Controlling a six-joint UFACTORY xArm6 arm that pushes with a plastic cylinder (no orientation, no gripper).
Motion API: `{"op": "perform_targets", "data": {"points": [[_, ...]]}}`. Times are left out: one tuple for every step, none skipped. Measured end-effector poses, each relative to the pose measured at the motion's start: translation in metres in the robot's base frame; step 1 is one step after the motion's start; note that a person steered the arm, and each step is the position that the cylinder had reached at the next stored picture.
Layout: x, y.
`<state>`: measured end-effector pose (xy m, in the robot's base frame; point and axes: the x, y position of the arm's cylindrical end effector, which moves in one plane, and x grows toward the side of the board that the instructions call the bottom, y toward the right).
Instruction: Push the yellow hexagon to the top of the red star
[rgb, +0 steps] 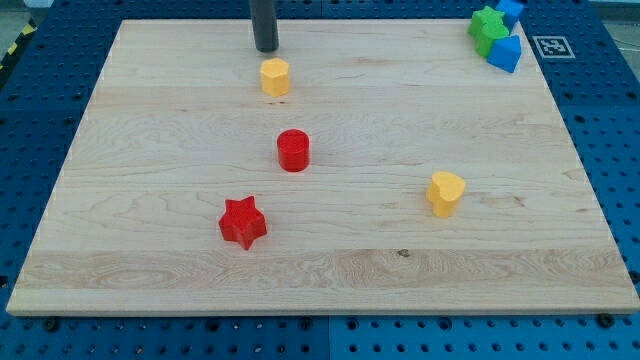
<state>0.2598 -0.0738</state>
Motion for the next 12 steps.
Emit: {"op": "perform_targets", "data": {"points": [[0.025, 0.011], [0.045, 0.013], [0.056, 0.013], [0.068, 0.013], [0.079, 0.013], [0.091, 0.013], [0.104, 0.013], [0.115, 0.013], [0.125, 0.013], [0.13, 0.013], [0.134, 0.013], [0.143, 0.013]]}}
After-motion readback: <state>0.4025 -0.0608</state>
